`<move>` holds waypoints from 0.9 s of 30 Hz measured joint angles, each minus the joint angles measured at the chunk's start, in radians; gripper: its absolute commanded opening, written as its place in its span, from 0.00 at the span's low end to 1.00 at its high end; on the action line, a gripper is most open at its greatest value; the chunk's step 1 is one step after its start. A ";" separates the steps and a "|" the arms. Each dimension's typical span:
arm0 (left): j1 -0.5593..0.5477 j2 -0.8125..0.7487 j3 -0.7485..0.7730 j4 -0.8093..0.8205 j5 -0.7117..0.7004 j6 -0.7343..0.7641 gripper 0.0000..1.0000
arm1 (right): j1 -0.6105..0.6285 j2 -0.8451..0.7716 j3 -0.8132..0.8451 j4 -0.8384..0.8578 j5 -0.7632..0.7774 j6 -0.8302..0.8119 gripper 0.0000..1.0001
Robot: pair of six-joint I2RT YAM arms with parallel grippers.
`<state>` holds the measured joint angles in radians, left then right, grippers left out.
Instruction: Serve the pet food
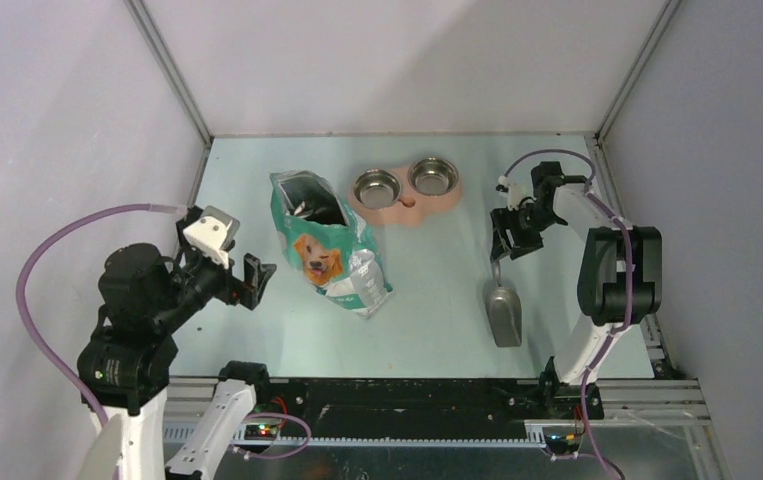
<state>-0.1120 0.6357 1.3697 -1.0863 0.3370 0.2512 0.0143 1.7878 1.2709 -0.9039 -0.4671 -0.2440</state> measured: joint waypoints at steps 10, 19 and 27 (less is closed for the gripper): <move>0.084 0.024 -0.032 0.023 0.131 -0.091 0.83 | 0.057 0.082 -0.020 0.089 -0.007 0.021 0.56; 0.086 0.058 0.020 0.030 0.186 -0.080 0.76 | 0.111 0.082 -0.084 0.082 0.014 0.042 0.04; 0.058 0.066 0.008 0.172 0.316 -0.085 0.74 | 0.088 -0.122 -0.100 -0.006 0.035 0.051 0.00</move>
<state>-0.0540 0.7017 1.3773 -0.9138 0.6533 0.1658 0.1020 1.6657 1.1706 -0.9100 -0.4324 -0.1932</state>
